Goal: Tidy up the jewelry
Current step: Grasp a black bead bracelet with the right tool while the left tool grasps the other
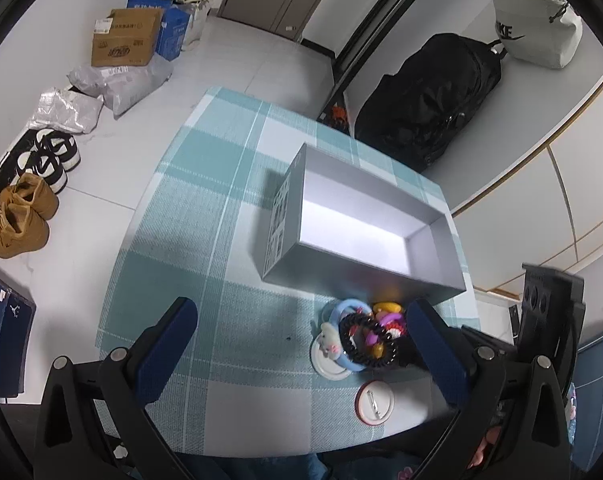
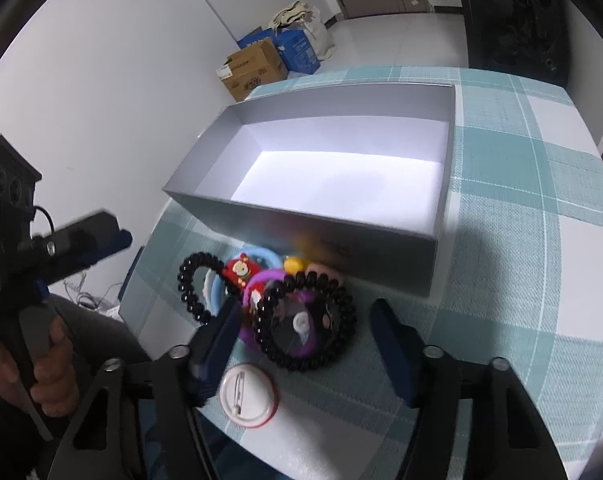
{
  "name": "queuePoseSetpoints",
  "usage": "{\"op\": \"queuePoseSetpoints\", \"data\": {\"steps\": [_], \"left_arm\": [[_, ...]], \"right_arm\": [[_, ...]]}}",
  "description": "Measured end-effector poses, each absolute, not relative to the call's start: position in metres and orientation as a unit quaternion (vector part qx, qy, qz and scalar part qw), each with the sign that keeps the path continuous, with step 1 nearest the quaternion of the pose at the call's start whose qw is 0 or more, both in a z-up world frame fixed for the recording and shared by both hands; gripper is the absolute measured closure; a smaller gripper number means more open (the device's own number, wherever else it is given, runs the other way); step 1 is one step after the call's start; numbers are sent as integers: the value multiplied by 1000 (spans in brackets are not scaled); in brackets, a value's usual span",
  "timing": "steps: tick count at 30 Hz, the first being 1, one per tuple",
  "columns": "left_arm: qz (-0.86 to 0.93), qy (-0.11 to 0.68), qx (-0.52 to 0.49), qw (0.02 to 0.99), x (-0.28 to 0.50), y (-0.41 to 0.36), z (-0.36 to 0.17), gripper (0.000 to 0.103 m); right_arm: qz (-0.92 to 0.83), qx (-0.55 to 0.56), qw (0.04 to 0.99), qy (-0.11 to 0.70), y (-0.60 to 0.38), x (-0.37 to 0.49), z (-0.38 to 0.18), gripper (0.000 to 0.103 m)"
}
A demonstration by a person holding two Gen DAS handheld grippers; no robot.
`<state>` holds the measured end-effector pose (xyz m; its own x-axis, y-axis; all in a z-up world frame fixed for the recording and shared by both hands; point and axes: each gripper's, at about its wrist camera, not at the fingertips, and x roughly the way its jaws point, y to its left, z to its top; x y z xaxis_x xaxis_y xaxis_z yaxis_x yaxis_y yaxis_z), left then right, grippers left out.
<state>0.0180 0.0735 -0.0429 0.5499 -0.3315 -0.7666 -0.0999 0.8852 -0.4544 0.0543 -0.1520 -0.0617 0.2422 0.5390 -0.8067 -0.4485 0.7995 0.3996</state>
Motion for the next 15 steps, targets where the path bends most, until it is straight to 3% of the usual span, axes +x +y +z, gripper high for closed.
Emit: {"op": "queuePoseSetpoints", "data": {"steps": [6, 15], "left_arm": [[-101, 495, -261, 823, 16, 77, -56, 1], [-145, 490, -227, 829, 12, 53, -49, 2]], "right_arm": [[319, 42, 785, 530, -152, 54, -62, 58], [316, 55, 798, 510, -161, 48, -47, 60]]}}
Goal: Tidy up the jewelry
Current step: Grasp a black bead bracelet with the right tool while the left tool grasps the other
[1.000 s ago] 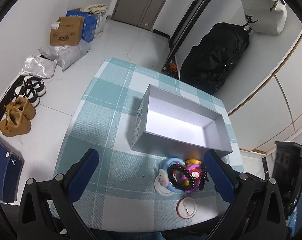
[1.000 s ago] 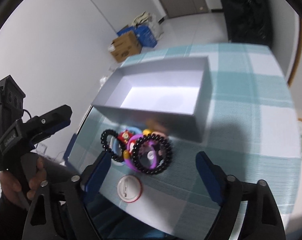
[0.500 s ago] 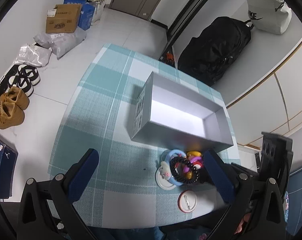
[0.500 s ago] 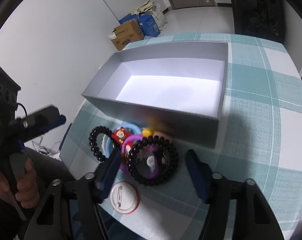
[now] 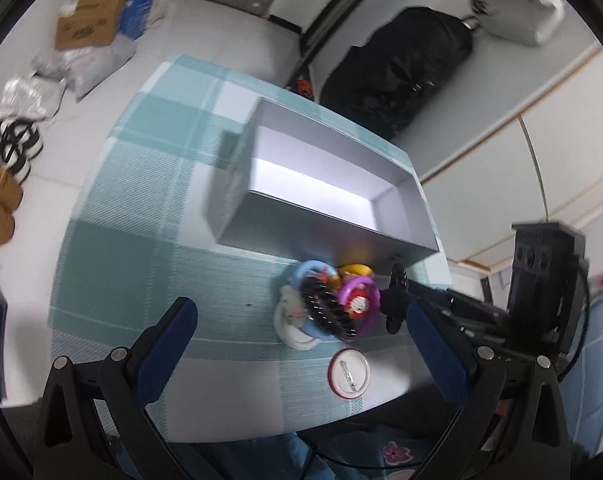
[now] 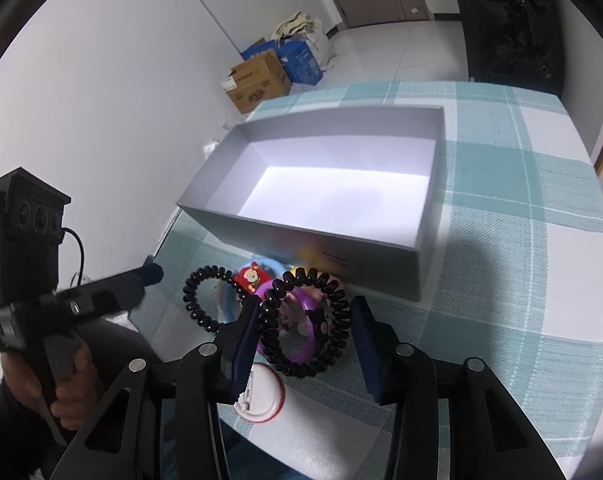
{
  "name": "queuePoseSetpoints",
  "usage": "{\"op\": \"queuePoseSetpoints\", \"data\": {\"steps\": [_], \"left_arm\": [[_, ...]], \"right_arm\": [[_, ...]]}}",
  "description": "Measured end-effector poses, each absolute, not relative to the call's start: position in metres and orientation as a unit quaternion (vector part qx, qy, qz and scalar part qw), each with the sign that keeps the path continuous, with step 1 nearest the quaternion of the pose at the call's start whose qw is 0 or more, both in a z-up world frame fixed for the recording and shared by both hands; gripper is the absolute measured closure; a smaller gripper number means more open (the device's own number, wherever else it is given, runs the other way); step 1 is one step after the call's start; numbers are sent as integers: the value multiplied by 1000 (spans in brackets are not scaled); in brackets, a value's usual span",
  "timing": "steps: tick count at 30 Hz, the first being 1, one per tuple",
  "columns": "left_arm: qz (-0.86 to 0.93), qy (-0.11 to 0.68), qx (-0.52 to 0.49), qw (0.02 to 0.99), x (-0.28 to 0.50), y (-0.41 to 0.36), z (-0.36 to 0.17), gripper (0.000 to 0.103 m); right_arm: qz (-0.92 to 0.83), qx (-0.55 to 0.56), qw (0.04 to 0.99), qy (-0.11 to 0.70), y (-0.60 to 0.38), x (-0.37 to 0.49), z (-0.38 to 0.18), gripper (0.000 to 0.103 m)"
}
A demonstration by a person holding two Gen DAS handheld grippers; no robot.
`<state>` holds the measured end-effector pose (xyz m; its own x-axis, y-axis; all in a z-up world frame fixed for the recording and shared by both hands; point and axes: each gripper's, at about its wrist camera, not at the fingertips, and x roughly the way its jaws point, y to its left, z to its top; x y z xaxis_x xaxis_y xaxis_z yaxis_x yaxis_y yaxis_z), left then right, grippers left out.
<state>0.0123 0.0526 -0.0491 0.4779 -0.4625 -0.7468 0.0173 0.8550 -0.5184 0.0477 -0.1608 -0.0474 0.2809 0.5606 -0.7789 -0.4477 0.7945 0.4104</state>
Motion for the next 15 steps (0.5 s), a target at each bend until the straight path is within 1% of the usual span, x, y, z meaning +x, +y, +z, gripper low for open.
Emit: {"op": "queuePoseSetpoints", "data": {"steps": [1, 2, 6, 8, 10, 11, 12, 14, 15], "left_arm": [[-148, 490, -217, 831, 13, 47, -49, 3], [-150, 491, -211, 832, 14, 45, -50, 7], [-150, 499, -192, 832, 16, 34, -55, 17], [-152, 501, -191, 830, 16, 33, -56, 31], [-151, 501, -189, 831, 17, 31, -56, 37], [-153, 499, -190, 832, 16, 30, -55, 42], [-154, 497, -187, 833, 16, 29, -54, 45], [-149, 496, -178, 837, 16, 27, -52, 58], [-147, 496, -174, 838, 16, 27, -52, 60]], "right_arm": [[315, 56, 799, 509, -162, 47, -46, 60], [314, 59, 800, 507, -164, 46, -45, 60], [312, 63, 805, 502, -171, 41, -38, 60], [312, 63, 806, 498, -173, 38, -35, 60], [313, 65, 807, 496, -176, 36, -33, 60], [312, 66, 808, 495, -176, 35, -31, 60], [312, 67, 809, 493, -177, 34, -30, 60], [311, 71, 811, 491, -181, 33, -27, 60], [310, 73, 812, 489, -182, 34, -27, 60]]}}
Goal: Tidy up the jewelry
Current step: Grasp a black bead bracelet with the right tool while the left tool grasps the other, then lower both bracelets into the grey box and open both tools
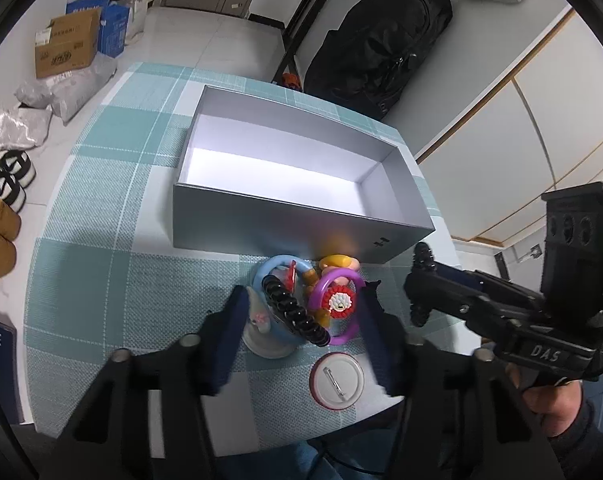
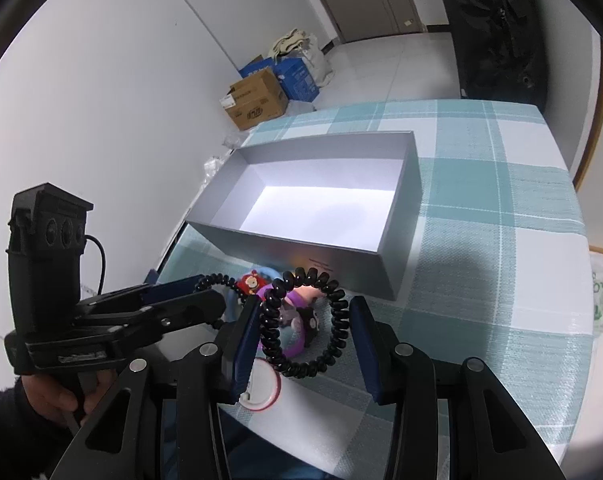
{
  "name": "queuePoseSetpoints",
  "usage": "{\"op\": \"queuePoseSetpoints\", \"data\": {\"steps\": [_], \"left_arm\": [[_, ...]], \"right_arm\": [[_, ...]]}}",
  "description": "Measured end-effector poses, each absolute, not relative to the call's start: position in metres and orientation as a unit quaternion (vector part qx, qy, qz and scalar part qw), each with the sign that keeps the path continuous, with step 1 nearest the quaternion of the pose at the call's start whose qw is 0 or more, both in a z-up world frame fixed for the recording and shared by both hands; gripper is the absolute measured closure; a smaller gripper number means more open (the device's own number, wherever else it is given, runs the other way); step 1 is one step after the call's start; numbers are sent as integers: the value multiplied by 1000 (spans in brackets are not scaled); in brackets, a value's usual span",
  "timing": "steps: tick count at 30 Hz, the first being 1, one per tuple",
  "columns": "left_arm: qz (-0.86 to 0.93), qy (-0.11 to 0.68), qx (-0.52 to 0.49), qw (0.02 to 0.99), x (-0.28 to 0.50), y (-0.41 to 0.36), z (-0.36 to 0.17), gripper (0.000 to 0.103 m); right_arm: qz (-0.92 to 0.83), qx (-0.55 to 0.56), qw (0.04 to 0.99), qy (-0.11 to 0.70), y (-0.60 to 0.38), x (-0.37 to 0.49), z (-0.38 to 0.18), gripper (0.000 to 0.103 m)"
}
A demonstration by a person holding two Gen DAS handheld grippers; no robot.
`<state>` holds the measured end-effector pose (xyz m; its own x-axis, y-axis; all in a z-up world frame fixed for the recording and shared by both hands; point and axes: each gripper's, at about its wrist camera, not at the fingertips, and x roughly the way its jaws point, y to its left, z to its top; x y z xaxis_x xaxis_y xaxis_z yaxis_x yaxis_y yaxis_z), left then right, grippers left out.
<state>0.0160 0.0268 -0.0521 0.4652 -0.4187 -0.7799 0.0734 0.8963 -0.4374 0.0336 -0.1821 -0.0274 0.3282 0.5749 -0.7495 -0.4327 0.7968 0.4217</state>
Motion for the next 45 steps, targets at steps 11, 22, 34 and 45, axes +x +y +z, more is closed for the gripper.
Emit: {"op": "queuePoseSetpoints", "data": {"steps": [11, 22, 34, 45], "left_arm": [[-121, 489, -161, 848, 16, 26, -50, 98], [-143, 468, -199, 849, 14, 33, -35, 98], [-173, 414, -246, 859, 32, 45, 0, 98], [-146, 434, -230, 859, 69, 41, -8, 98]], "right_arm": [[307, 76, 819, 478, -188, 27, -21, 60], [322, 78, 831, 448, -186, 22, -4, 60], [332, 112, 839, 416, -186, 41, 15, 60], [326, 118, 837, 423, -168, 80, 14, 60]]}}
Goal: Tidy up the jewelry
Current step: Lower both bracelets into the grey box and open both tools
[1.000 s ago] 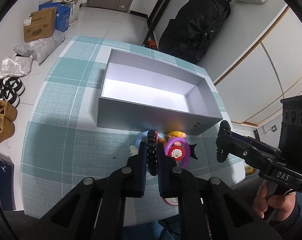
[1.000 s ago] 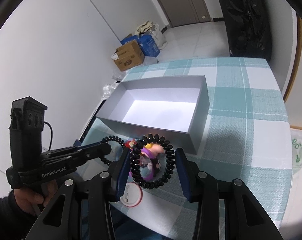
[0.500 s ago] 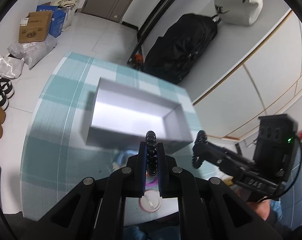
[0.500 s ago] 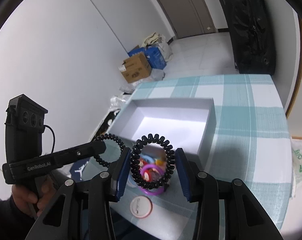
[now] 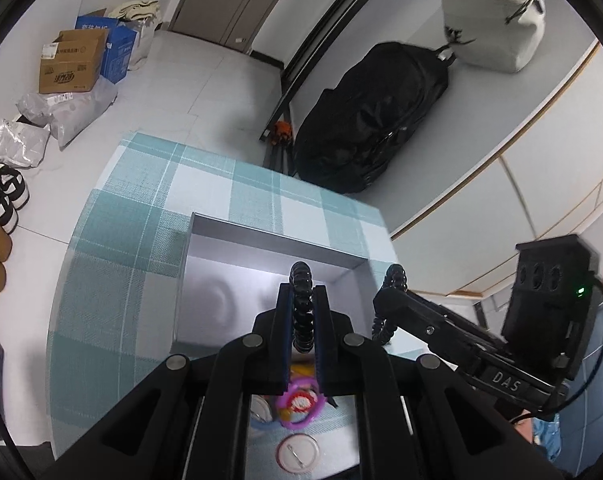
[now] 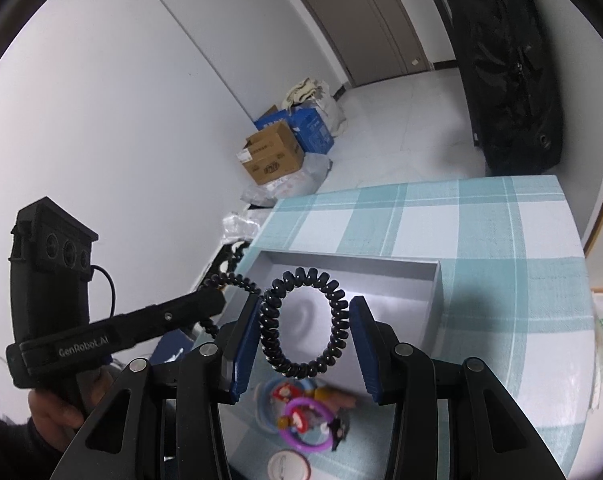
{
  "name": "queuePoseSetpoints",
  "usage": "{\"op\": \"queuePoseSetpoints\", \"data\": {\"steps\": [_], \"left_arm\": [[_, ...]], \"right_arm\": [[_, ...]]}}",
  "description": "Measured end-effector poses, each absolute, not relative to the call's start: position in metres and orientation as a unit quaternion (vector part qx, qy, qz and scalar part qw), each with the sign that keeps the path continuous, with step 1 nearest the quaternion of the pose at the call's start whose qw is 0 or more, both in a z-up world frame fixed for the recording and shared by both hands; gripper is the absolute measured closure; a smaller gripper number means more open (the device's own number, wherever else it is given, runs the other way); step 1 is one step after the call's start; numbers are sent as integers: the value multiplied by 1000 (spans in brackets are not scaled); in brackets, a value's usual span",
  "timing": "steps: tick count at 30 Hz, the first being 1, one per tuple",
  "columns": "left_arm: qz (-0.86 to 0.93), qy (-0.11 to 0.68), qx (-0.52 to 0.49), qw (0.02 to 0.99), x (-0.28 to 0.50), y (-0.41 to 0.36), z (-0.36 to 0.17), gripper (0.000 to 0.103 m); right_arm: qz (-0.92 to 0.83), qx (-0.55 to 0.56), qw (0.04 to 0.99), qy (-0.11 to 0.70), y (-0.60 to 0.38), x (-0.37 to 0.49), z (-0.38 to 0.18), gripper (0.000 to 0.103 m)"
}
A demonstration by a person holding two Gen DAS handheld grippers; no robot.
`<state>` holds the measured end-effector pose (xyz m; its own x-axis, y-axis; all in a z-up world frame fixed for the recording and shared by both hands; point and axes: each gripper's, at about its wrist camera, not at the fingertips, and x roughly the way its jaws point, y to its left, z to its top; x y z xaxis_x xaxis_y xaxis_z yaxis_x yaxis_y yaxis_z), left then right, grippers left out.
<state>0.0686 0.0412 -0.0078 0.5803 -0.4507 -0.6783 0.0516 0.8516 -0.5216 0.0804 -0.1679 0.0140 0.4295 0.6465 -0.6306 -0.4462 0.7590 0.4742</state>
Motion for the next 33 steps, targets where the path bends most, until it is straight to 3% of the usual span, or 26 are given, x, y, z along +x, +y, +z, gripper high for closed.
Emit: {"op": "queuePoseSetpoints", "data": {"steps": [16, 19, 23, 29, 33], "left_arm": [[-143, 480, -249, 829, 104, 44, -32, 98], [-156, 500, -265, 810, 108, 43, -36, 88], [-150, 489, -264, 818, 102, 47, -29, 55], [-137, 462, -262, 836, 88, 60, -14, 46], [-114, 450, -237, 853, 77, 60, -8, 45]], "right_arm": [[301, 99, 818, 480, -154, 125, -20, 56], [303, 99, 816, 483, -154, 128, -22, 49], [312, 103, 822, 466, -160, 122, -14, 31], [305, 88, 840, 439, -169, 108, -1, 21], [297, 73, 854, 422, -173, 97, 7, 16]]}}
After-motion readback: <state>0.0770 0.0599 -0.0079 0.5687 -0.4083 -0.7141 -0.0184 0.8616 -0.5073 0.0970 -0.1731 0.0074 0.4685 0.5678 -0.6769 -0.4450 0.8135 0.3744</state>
